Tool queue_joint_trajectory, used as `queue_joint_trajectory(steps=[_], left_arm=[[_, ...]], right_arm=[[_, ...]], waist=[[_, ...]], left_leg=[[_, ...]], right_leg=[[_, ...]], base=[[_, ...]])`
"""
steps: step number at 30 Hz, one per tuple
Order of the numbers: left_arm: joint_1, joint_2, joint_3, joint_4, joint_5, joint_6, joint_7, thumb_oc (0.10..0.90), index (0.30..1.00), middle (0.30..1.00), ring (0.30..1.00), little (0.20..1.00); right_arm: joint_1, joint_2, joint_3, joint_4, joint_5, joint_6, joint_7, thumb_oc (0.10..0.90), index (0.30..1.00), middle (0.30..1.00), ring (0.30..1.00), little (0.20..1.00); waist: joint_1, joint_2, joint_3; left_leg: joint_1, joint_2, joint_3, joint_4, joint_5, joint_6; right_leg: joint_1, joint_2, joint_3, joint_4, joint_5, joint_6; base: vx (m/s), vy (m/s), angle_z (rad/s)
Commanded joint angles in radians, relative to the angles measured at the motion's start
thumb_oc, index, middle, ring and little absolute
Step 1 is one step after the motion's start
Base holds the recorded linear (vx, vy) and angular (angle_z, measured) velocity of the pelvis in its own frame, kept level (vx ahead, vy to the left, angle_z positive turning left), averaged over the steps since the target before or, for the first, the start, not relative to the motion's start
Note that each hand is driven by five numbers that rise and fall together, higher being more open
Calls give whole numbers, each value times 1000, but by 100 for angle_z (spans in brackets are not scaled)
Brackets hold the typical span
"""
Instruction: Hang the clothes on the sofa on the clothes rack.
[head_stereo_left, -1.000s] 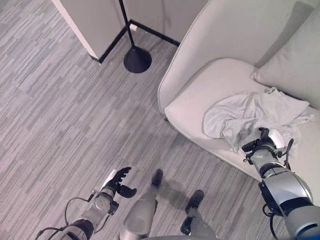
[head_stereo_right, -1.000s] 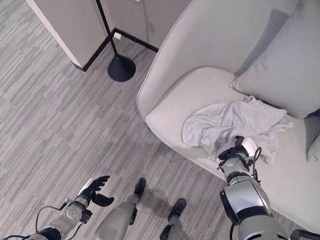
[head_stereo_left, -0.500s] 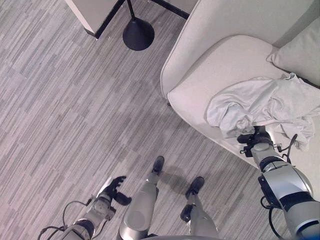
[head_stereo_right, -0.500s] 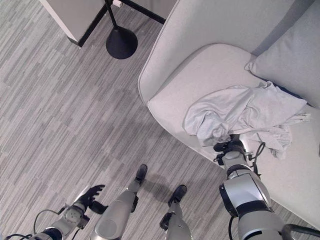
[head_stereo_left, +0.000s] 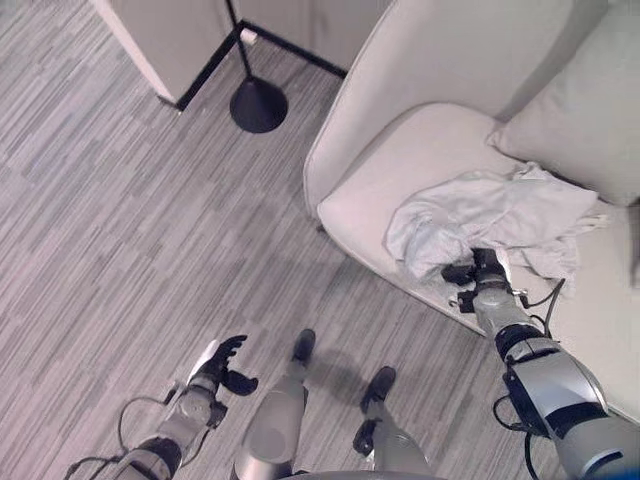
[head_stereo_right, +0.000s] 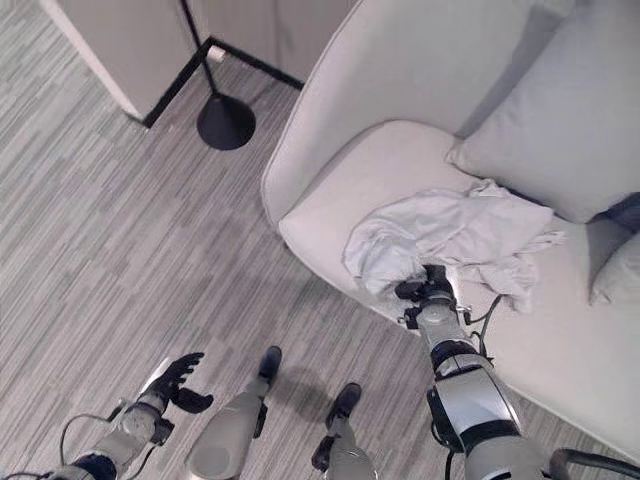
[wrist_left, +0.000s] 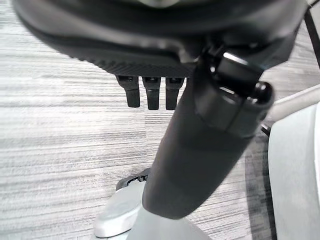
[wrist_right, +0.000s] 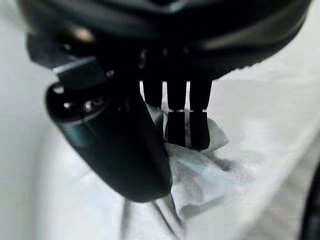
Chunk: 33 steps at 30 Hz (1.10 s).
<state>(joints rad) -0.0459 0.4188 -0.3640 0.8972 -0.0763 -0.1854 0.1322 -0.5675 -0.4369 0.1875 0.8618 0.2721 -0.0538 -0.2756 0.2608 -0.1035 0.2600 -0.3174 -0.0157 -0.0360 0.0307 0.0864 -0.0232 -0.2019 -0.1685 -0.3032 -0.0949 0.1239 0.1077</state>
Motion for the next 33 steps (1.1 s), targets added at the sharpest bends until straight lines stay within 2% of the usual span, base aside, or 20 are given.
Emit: queue_joint_trajectory(steps=[1,4,5,6,7,9,12,15,16,17,18,19,23,24,27,30,32,33], left_arm=[[37,42,17,-111,-47,-52,-18,800,900,900,900,900],[56,53,35,-225,-59,-51,-42,800,900,900,900,900],[59,59,49,-327,-80,-50,-50,800,900,900,900,900],[65,63,57,-384,-99,-47,-55,800,900,900,900,900],[68,64,59,-388,-99,-45,-56,800,900,900,900,900],[84,65,91,-516,-153,-45,-63,800,900,900,900,900],[99,63,121,-587,-157,-44,-54,800,900,900,900,900],[107,61,170,-690,-92,-56,3,800,900,900,900,900],[107,60,171,-691,-91,-55,3,800,900,900,900,900],[103,67,183,-708,-40,-61,39,800,900,900,900,900],[102,66,183,-709,-39,-60,40,800,900,900,900,900],[97,71,204,-734,8,-61,78,800,900,900,900,900],[97,70,205,-736,9,-60,79,800,900,900,900,900],[75,106,245,-775,116,-96,188,800,900,900,900,900],[66,116,249,-797,144,-111,216,800,900,900,900,900],[40,125,219,-794,190,-120,246,800,900,900,900,900],[-10,128,184,-746,274,-104,296,800,900,900,900,900],[-13,127,182,-743,276,-105,298,800,900,900,900,900]], right_arm=[[10,-66,9,-170,63,-157,-9,400,300,300,300,300],[53,-77,-29,-366,115,-183,29,400,300,300,300,300],[42,-74,-28,-500,156,-187,60,400,300,300,300,300],[28,-70,-22,-547,170,-187,68,400,300,300,300,300],[29,-70,-22,-549,170,-186,68,400,300,300,300,300],[-50,-60,-6,-636,198,-183,75,400,300,300,300,300],[-130,-60,-10,-664,206,-189,66,400,300,300,300,300],[-259,-60,-8,-693,229,-205,31,400,300,300,300,300],[-261,-60,-7,-693,229,-205,31,400,300,300,300,300],[-338,-82,-5,-693,214,-205,7,400,300,300,300,300],[-341,-83,-4,-692,214,-205,7,400,300,300,300,300],[-394,-94,-4,-690,220,-212,-15,400,300,300,300,300],[-397,-95,-3,-688,220,-213,-15,400,300,300,300,300],[-483,-89,7,-712,264,-258,-38,400,300,300,300,300],[-494,-81,17,-727,286,-275,-32,400,300,300,300,300],[-505,-54,53,-768,365,-297,9,400,300,300,300,300],[-497,-29,96,-832,451,-312,55,400,300,300,300,300],[-496,-31,95,-832,452,-312,57,400,300,300,300,300]], waist=[[4,10,-88],[6,8,-132],[9,6,-164],[11,6,-178],[10,6,-177],[15,1,-224],[20,-4,-251],[32,-23,-292],[31,-21,-292],[38,-30,-308],[37,-28,-307],[43,-38,-323],[42,-36,-323],[57,-58,-338],[60,-60,-341],[57,-63,-344],[44,-66,-344],[44,-64,-345]], left_leg=[[-20,-27,-23,-87,9,3],[20,-24,-20,-88,4,-2],[51,-25,-16,-84,-1,-5],[66,-26,-13,-83,-4,-5],[69,-26,-12,-84,-4,-5],[108,-24,-3,-83,-11,-7],[130,-23,2,-82,-14,-6],[172,-23,6,-82,-27,-11],[169,-23,5,-81,-23,-9],[184,-22,7,-84,-28,-12],[180,-22,7,-83,-24,-11],[193,-22,6,-85,-27,-14],[188,-22,5,-84,-22,-12],[203,-22,1,-87,-27,-22],[204,-21,-2,-88,-20,-22],[210,-20,0,-91,-21,-22],[220,-18,4,-94,-27,-23],[216,-17,4,-93,-22,-22]], right_leg=[[214,59,-78,36,-235,2],[264,57,-90,25,-245,2],[295,56,-93,21,-248,2],[310,55,-93,20,-248,2],[312,55,-92,19,-248,2],[347,52,-92,19,-251,1],[366,53,-91,19,-252,0],[399,55,-84,24,-268,-7],[397,55,-85,22,-263,-6],[406,57,-84,25,-272,-10],[403,57,-85,25,-268,-9],[415,59,-85,28,-277,-14],[412,60,-87,26,-271,-13],[419,63,-90,35,-281,-19],[417,65,-94,38,-278,-21],[417,67,-95,42,-276,-22],[417,67,-88,48,-281,-24],[414,67,-90,47,-276,-24]], base=[[36,-37,-12],[21,-13,-4],[32,-15,1],[0,0,0],[0,0,0],[22,2,-6],[35,-1,-3],[26,-11,-8],[45,-19,0],[0,0,0],[34,-31,-6],[3,-5,-5],[4,-10,1],[16,-43,7],[2,-20,10],[-13,-7,7],[0,0,0],[0,0,0]])
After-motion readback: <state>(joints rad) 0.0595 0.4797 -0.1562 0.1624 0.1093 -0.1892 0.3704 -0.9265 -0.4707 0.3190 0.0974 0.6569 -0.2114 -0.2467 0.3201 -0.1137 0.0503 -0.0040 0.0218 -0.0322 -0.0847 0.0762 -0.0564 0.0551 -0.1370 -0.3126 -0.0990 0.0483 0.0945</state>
